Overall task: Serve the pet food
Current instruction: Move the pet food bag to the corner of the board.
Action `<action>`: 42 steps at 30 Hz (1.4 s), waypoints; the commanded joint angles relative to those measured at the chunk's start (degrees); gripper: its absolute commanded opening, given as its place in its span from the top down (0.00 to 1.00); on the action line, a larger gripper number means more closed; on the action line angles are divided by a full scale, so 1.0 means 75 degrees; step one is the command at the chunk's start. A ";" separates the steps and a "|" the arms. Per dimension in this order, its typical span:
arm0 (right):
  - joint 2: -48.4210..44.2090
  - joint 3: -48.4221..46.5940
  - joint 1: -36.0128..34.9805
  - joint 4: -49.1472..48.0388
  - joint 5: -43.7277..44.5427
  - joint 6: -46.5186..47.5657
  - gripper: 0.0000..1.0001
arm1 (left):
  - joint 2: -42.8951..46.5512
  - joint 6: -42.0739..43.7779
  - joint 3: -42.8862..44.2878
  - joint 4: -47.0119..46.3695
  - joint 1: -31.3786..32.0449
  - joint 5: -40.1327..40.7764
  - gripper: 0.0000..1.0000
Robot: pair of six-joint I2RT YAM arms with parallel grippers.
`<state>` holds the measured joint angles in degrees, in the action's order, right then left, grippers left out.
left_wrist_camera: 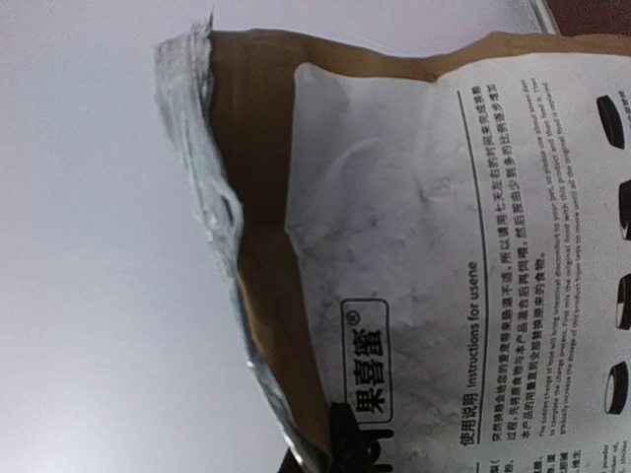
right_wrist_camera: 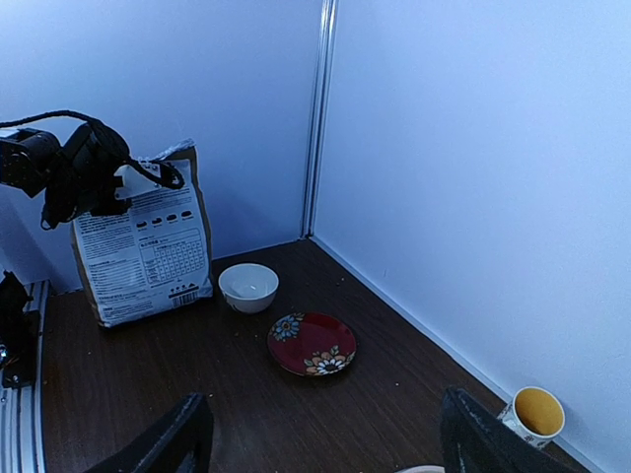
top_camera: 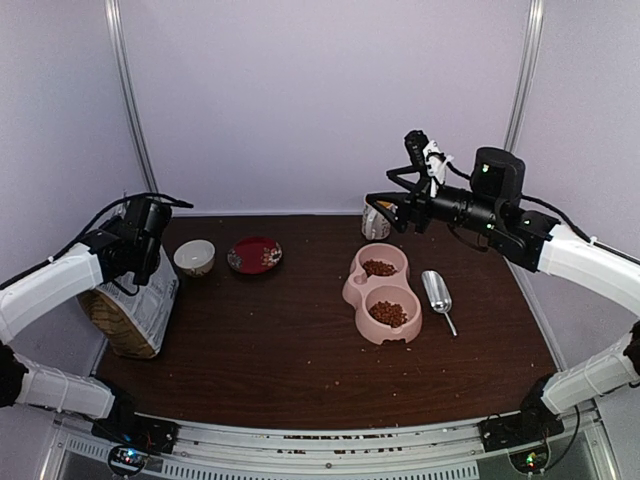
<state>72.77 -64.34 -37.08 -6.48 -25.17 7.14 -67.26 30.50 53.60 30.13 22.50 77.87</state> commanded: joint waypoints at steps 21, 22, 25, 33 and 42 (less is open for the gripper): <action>0.0161 -0.0233 0.0046 0.0045 -0.0005 -0.0129 0.20 | -0.2232 -0.3927 0.1772 0.4030 0.1027 -0.0141 0.72; 0.0183 -0.0256 0.0046 0.0042 -0.0035 -0.0147 0.20 | -0.2154 -0.3897 0.1803 0.4039 0.1029 -0.0206 0.68; 0.0191 -0.0395 0.0046 0.0069 -0.0077 -0.0156 0.20 | -0.1868 -0.3874 0.1887 0.4134 0.1099 -0.0471 0.60; 0.0227 -0.0618 0.0046 0.0157 -0.0139 -0.0172 0.20 | -0.1602 -0.4541 0.2900 0.5333 0.1406 -0.0808 0.51; 0.0357 -0.0859 0.0034 0.0046 -0.0007 -0.0485 0.20 | -0.1297 -0.4381 0.4270 0.5533 0.1741 -0.1459 0.47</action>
<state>75.02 -68.40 -37.08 -5.37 -25.74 5.43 -79.35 -1.96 80.40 70.78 34.02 70.52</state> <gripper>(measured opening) 0.801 0.517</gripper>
